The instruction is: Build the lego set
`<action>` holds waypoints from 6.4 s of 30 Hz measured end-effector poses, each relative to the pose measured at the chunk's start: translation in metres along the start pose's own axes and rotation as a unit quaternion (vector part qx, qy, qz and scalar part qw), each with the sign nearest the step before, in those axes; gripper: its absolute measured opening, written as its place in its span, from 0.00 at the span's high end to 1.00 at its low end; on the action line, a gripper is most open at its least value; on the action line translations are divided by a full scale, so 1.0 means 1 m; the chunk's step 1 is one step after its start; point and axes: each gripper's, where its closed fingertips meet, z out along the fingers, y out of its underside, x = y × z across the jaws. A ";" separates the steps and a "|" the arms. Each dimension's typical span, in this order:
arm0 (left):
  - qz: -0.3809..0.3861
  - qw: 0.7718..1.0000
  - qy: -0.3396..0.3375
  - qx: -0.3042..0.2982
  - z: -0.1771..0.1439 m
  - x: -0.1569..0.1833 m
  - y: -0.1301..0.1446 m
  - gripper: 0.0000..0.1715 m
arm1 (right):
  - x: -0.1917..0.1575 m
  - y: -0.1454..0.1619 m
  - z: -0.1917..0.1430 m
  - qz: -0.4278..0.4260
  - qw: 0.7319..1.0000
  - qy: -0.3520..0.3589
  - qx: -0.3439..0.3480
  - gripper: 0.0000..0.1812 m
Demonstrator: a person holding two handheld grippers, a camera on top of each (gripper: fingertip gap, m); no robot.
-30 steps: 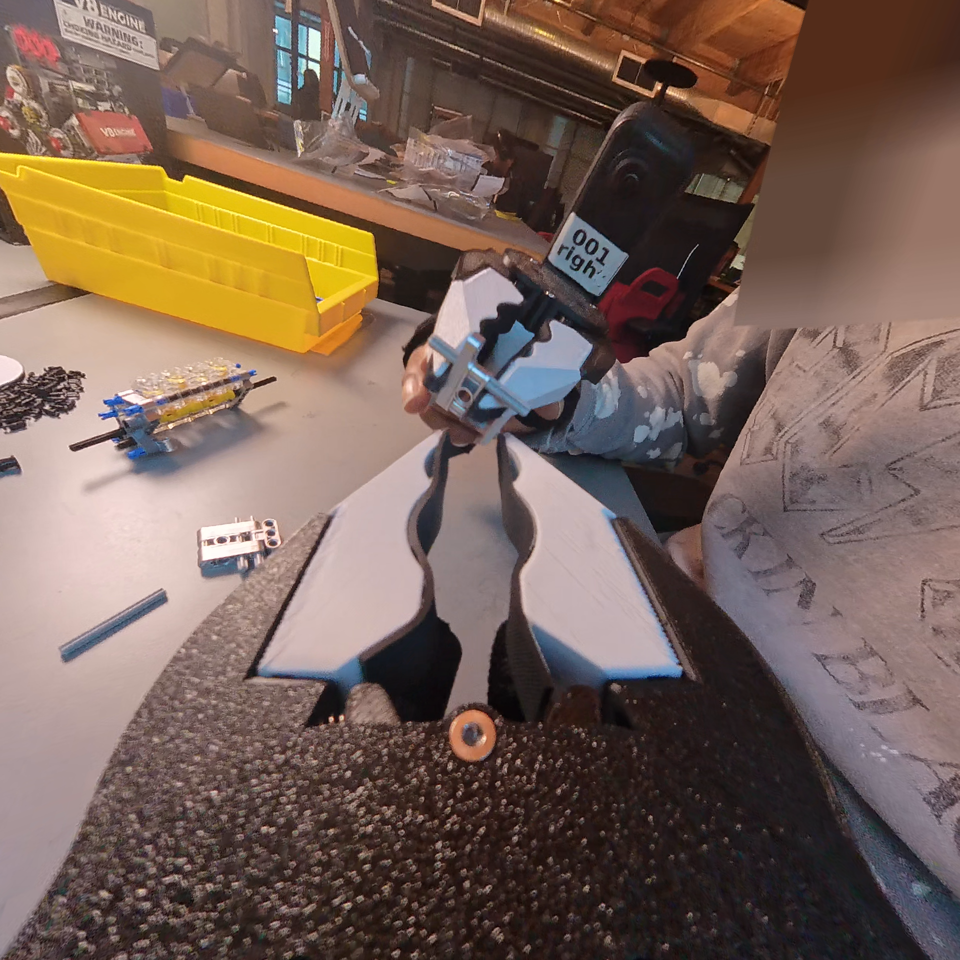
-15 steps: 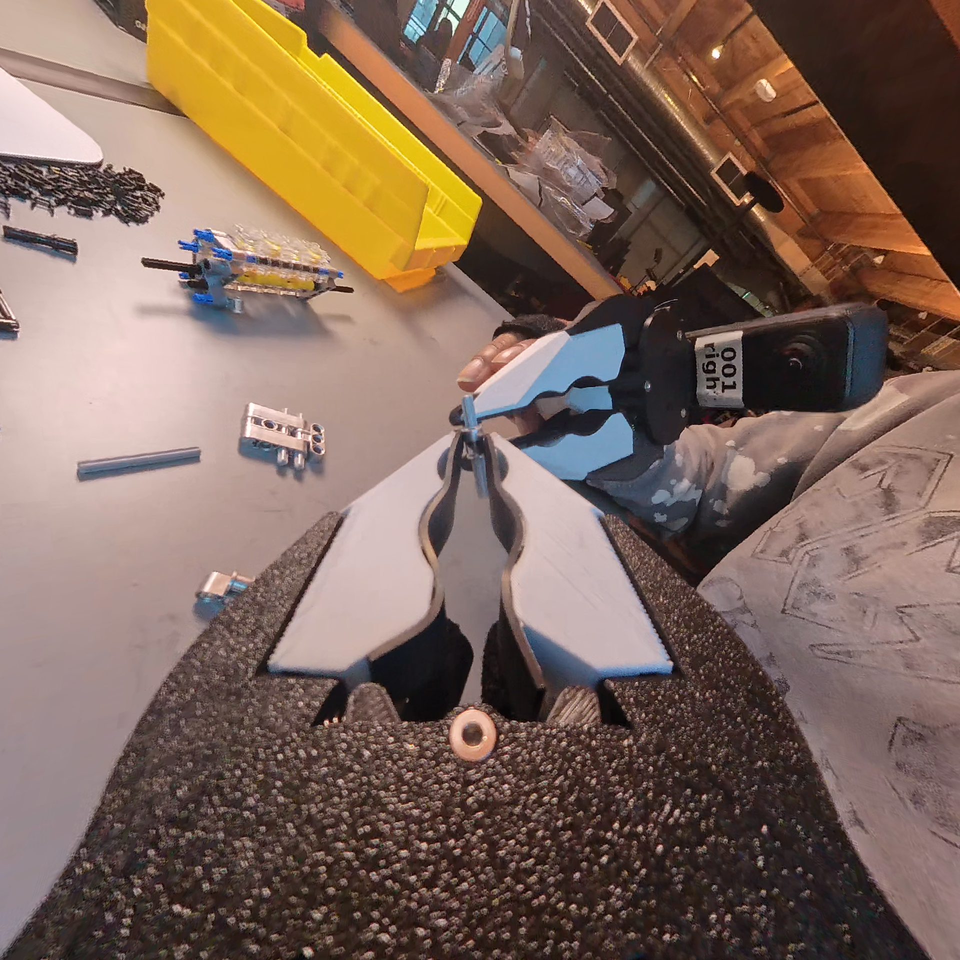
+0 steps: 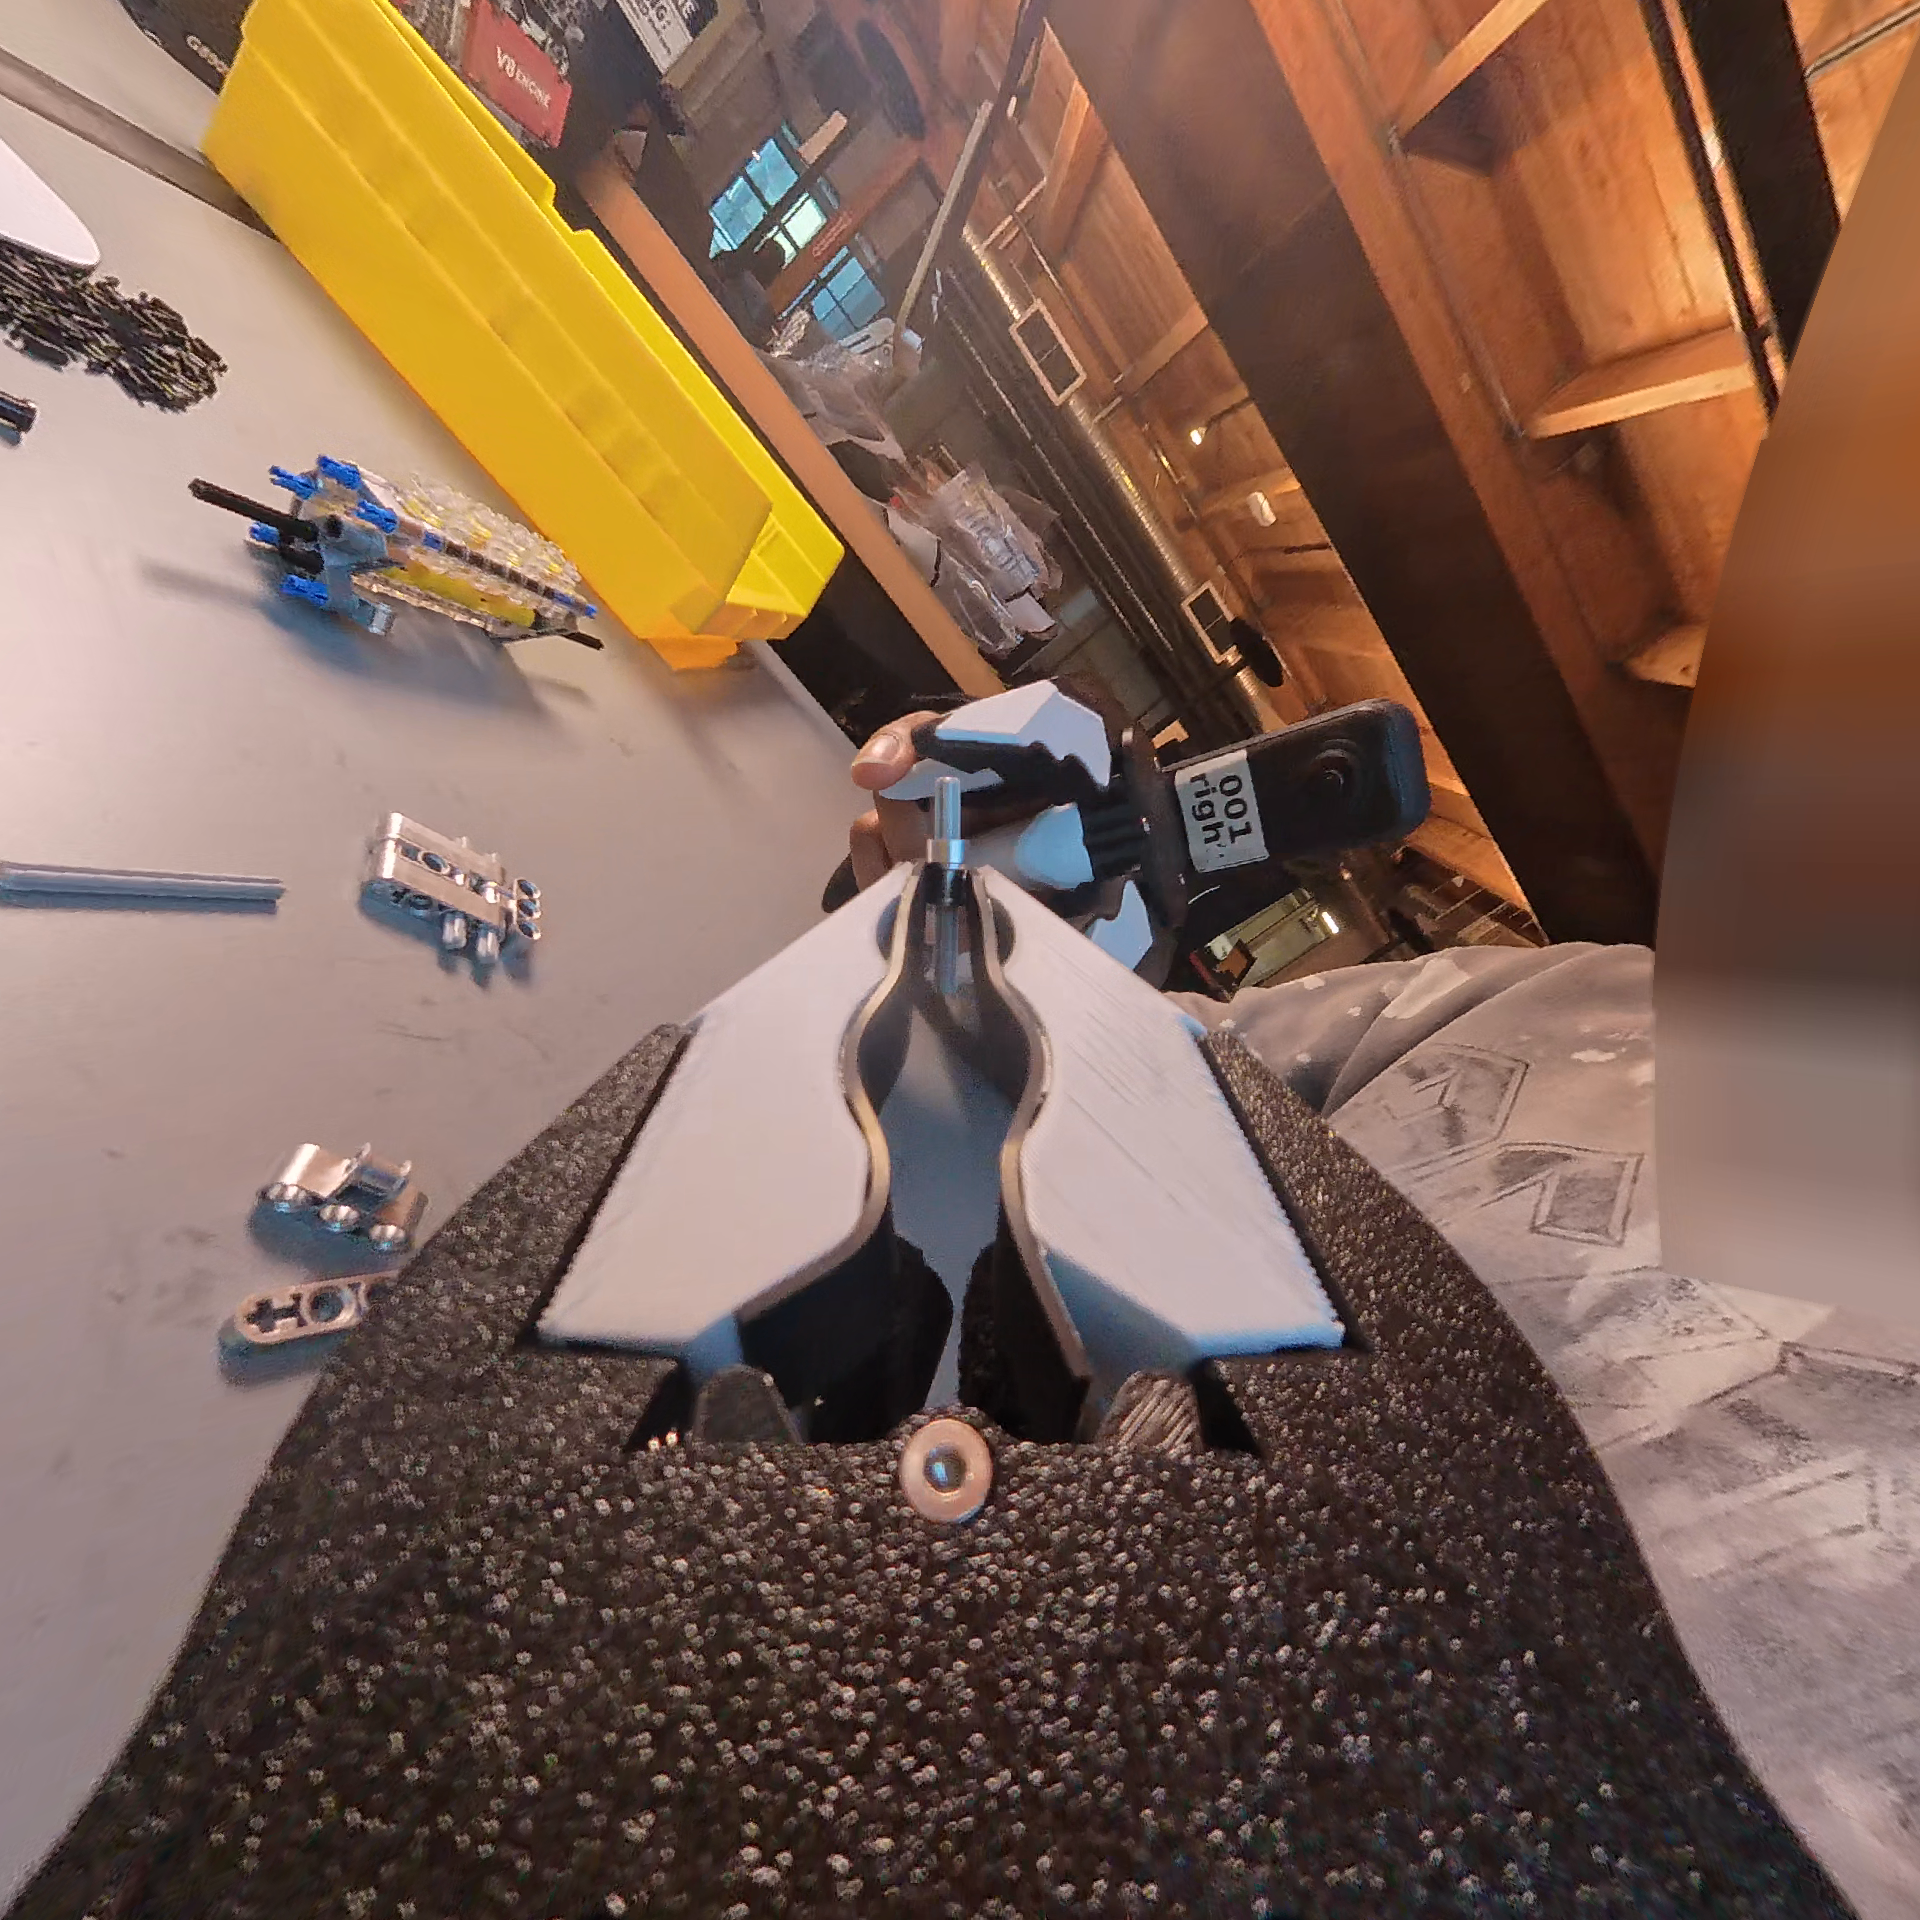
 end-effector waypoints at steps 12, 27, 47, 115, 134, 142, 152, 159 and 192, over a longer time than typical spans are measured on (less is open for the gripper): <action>-0.030 0.999 0.019 -0.005 0.005 0.003 0.007 0.97 | -0.006 0.001 0.005 -0.019 1.000 0.009 0.001 0.83; 0.075 0.994 -0.008 -0.074 0.006 0.006 0.018 1.00 | -0.009 0.005 -0.002 -0.025 0.999 -0.029 -0.002 0.91; 0.290 0.856 -0.287 -0.317 -0.069 -0.096 0.042 0.87 | -0.069 0.089 0.004 -0.013 0.960 -0.199 -0.195 0.92; 0.113 0.946 -0.089 -0.292 0.014 -0.042 0.063 0.97 | -0.033 0.064 -0.004 -0.107 0.980 -0.129 -0.105 0.98; 0.300 0.856 -0.171 -0.385 0.001 -0.074 0.085 0.98 | -0.049 0.099 0.002 0.086 0.944 -0.236 -0.214 0.99; 0.323 0.842 -0.176 -0.394 0.000 -0.074 0.087 0.99 | -0.048 0.098 0.002 0.078 0.946 -0.234 -0.212 0.92; 0.351 0.828 -0.175 -0.400 -0.001 -0.074 0.088 0.99 | -0.062 0.096 -0.011 0.050 0.944 -0.237 -0.222 0.69; 0.362 0.823 -0.171 -0.403 -0.001 -0.073 0.090 0.99 | -0.066 0.093 -0.009 0.037 0.947 -0.240 -0.212 0.79; 0.349 0.837 -0.152 -0.393 -0.004 -0.056 0.102 0.81 | -0.072 0.092 -0.009 0.043 0.943 -0.260 -0.203 0.88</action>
